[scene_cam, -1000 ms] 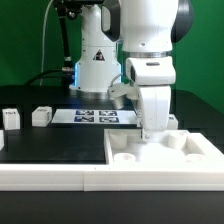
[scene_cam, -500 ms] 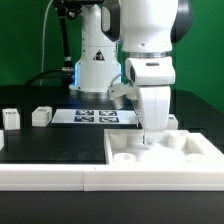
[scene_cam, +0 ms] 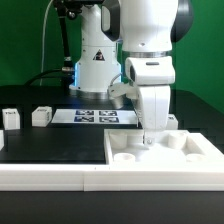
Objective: Assemble one leg
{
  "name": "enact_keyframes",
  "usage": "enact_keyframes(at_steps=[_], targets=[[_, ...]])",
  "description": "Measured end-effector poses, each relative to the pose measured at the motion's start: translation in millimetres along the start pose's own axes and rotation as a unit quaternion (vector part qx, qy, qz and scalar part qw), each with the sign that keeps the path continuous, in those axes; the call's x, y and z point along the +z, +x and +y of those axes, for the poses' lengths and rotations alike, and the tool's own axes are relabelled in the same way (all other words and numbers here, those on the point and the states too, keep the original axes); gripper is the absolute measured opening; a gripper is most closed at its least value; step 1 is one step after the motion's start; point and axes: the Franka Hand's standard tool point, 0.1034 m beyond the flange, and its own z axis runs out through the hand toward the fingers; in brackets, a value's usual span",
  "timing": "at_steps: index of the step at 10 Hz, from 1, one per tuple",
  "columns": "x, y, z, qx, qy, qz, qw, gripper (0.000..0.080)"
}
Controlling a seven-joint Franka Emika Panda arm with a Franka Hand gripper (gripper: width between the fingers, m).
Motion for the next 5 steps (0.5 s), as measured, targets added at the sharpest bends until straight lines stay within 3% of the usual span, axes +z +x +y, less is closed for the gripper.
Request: enact_keyframes(at_steps=[2, 3, 5], targets=[[-22.1, 5.7, -4.4, 0.010, -0.006, -0.008, 1.000, 0.0649], [-31.7, 7.9, -7.9, 0.019, -0.003, -0.013, 1.000, 0.0649], [-35.5, 11.1, -8.9, 0.035, -0.006, -0.014, 0.999, 0.0649]])
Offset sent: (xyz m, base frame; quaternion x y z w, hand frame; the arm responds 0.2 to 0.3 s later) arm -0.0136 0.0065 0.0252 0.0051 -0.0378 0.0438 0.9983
